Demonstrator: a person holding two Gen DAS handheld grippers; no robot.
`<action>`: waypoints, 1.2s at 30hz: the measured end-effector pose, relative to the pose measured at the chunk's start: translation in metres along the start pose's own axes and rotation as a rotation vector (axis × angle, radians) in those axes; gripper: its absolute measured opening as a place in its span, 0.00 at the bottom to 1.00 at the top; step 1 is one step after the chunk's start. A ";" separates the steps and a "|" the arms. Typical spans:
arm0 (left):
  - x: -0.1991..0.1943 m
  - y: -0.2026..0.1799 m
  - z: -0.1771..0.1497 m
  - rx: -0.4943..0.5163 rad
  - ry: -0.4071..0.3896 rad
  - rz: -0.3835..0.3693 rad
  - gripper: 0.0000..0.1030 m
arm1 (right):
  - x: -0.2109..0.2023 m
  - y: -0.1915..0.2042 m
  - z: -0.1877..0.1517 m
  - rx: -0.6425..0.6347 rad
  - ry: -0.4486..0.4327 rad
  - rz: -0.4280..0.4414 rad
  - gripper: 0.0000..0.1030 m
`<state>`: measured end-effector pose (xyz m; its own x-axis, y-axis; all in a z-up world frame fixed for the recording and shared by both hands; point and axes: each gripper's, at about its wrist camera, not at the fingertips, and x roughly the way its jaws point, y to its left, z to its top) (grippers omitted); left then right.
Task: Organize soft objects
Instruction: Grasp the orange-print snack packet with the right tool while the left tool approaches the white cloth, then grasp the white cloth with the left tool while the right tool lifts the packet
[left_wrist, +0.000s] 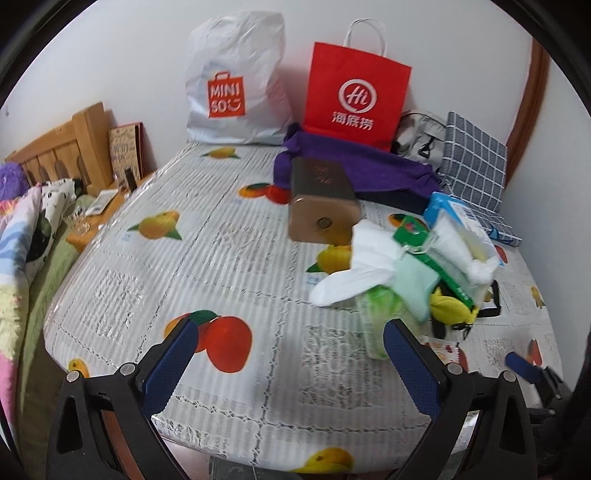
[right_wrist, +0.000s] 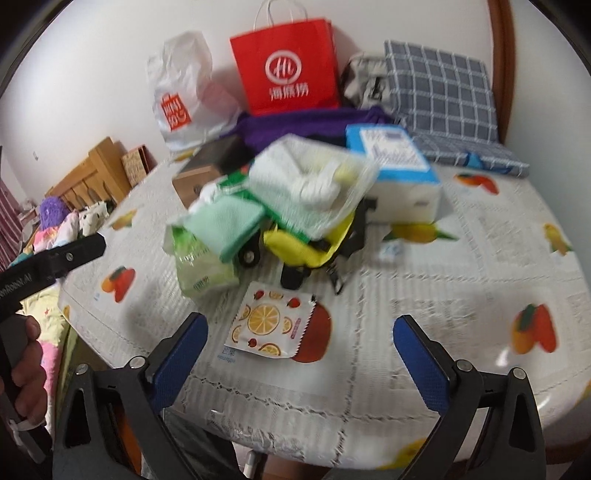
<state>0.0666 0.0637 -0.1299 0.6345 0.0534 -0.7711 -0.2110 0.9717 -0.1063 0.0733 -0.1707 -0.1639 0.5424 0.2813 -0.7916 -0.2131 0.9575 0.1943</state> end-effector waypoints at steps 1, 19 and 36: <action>0.003 0.003 0.000 -0.007 0.006 0.000 0.97 | 0.009 0.001 -0.001 0.004 0.015 -0.003 0.96; 0.033 0.019 -0.006 -0.027 0.054 -0.044 0.98 | 0.051 0.029 -0.023 -0.039 -0.021 -0.149 0.90; 0.044 0.019 -0.004 -0.037 0.078 -0.054 0.97 | 0.043 0.022 -0.023 -0.125 -0.085 -0.095 0.40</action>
<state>0.0881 0.0833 -0.1685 0.5863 -0.0184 -0.8099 -0.2058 0.9636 -0.1709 0.0737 -0.1392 -0.2073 0.6308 0.1997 -0.7498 -0.2543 0.9661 0.0433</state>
